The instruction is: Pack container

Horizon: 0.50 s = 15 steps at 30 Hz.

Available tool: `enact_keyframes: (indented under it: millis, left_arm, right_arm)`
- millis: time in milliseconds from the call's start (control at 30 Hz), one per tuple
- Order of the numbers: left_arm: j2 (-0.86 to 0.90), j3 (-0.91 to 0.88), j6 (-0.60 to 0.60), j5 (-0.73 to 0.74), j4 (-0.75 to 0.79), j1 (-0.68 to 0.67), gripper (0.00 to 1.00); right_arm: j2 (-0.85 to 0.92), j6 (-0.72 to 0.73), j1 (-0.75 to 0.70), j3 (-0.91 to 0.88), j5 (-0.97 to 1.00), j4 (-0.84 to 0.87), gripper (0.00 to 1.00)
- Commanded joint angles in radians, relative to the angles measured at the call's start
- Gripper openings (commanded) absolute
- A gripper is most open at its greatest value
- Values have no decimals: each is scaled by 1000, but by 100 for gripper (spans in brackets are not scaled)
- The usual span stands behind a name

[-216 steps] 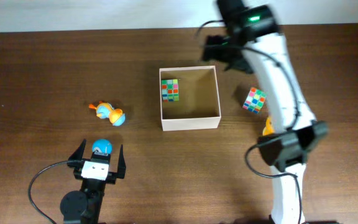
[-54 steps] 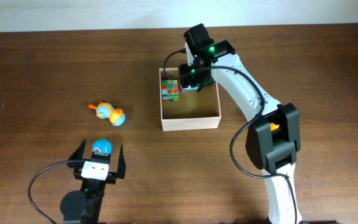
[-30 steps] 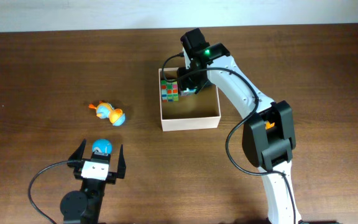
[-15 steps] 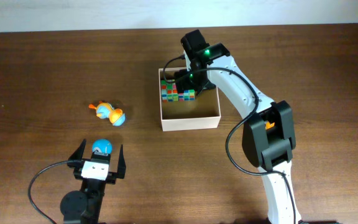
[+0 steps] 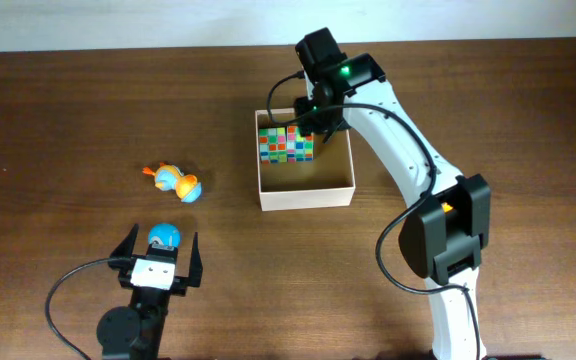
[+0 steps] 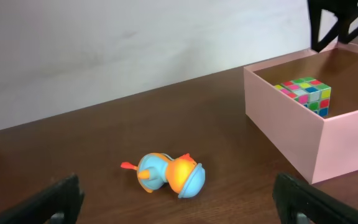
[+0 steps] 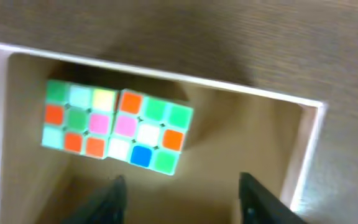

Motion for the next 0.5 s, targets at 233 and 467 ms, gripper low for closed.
enact_keyframes:
  millis: [233, 467]
  left_arm:
    - [-9, -7, 11, -7, 2, 6, 99]
    - [-9, -7, 11, -7, 2, 6, 99]
  right_arm:
    - [21, -58, 5, -4, 82, -1, 23]
    - [58, -58, 5, -7, 81, 0, 22]
